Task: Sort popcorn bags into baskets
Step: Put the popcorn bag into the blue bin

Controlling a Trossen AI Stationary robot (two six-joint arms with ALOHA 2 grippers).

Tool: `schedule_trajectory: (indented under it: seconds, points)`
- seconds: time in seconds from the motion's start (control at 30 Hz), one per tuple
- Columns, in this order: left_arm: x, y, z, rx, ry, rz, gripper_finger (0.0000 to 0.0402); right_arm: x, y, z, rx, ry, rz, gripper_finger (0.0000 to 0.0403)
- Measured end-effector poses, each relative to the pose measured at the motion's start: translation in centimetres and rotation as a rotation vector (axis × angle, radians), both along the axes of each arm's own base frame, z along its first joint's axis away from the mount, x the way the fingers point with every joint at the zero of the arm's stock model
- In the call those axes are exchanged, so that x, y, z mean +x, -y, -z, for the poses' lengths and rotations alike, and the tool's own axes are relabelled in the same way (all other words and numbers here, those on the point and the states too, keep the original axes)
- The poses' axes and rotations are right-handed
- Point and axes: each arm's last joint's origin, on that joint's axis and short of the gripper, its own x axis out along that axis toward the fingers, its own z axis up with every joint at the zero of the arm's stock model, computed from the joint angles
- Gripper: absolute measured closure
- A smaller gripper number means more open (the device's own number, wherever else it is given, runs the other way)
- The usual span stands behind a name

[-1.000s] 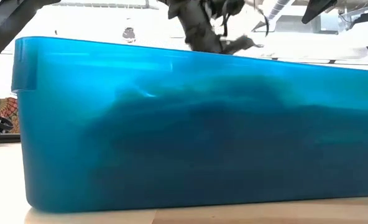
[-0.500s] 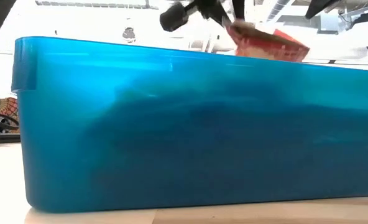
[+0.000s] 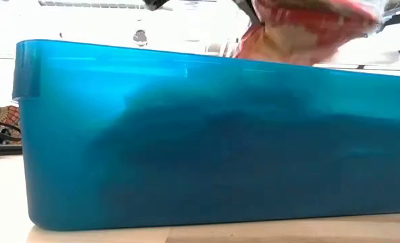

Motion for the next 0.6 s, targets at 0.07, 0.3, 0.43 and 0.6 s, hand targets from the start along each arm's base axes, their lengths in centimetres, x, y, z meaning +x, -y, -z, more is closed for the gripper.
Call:
schedule_trajectory:
  seconds: [0.07,0.3,0.43,0.6]
  points:
    - [0.3,0.8,1.0,-0.035,0.020,-0.004,0.0401,0.0,0.0,0.3,0.006,-0.006,0.000,0.0296]
    - [0.8,2.9,4.3,-0.128,0.108,-0.118,0.0401,0.2,0.2,0.9,0.032,-0.027,-0.002,0.0296]
    - [0.8,3.3,5.2,-0.177,0.137,-0.170,0.0401,0.4,0.0,0.9,0.028,-0.025,-0.027,0.0296]
    - [0.7,3.3,5.2,-0.189,0.131,-0.182,0.0401,0.4,-0.4,0.9,0.017,-0.026,-0.068,0.0296]
